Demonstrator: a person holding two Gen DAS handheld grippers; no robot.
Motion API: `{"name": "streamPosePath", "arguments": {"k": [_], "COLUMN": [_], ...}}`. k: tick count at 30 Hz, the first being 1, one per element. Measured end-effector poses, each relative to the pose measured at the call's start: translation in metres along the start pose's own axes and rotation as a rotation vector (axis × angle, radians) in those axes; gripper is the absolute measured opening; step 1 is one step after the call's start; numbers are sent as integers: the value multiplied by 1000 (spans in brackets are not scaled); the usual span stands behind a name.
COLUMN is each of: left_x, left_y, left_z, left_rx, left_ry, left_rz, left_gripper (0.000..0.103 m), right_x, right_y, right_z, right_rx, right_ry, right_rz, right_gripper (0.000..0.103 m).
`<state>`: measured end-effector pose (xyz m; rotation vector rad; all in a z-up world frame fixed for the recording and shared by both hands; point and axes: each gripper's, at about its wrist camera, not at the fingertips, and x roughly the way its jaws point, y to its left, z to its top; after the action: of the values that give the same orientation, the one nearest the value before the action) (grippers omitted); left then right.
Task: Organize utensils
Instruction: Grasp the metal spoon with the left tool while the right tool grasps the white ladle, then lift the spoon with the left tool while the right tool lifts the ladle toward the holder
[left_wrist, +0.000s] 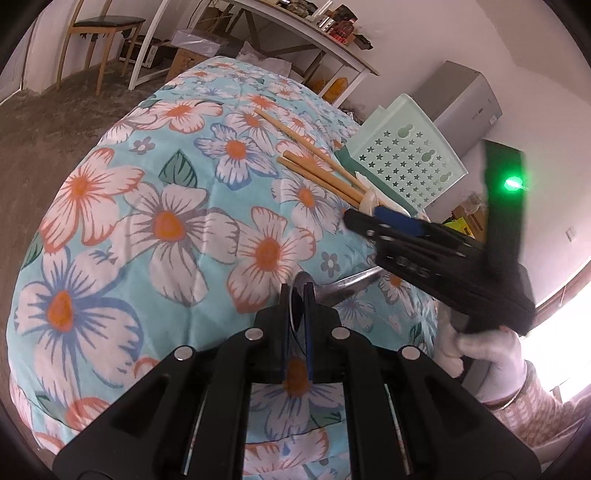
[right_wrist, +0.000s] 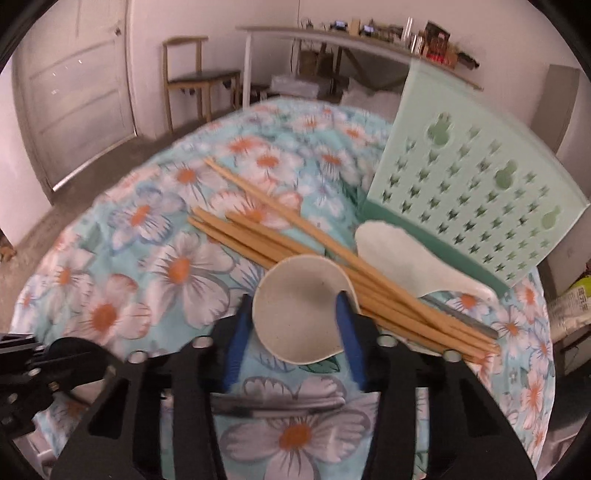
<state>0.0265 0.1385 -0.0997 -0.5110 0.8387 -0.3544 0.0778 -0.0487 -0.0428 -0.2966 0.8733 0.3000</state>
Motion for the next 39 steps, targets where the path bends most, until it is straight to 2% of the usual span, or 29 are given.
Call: {"name": "streamPosePath", "arguments": {"k": [2, 4, 5, 10, 14, 19, 23, 31, 36, 39], "left_x": [0, -1, -1, -5, -17, -47, -73, -103, -88, -66], "left_y": [-1, -2, -3, -11, -20, -40, -62, -127, -171, -191], "left_z": [-1, -2, -2, -1, 4, 22, 41, 108, 148, 171], "left_rx": [4, 13, 18, 54, 81, 134, 192, 336, 461, 535], "left_ry": [-3, -8, -11, -26, -64, -170, -265, -427, -411, -365], "left_rz": [2, 8, 11, 45, 74, 96, 76, 39, 104, 196], "left_gripper": [7, 7, 7, 6, 4, 3, 3, 3, 3, 3], "right_x": [-2, -7, -12, -43, -86, -126, -137, -152, -171, -182], "right_y": [-1, -3, -5, -32, -66, -116, -146, -182, -202, -210], "right_z": [0, 1, 1, 7, 8, -6, -25, -54, -57, -56], "right_rx": [12, 22, 32, 141, 255, 391, 481, 555, 555, 545], "right_ry": [-4, -24, -33, -94, -184, -270, -297, -360, -431, -474], "right_rz": [11, 12, 21, 114, 190, 257, 294, 350, 376, 384], "right_gripper": [22, 11, 10, 8, 6, 6, 6, 6, 6, 6]}}
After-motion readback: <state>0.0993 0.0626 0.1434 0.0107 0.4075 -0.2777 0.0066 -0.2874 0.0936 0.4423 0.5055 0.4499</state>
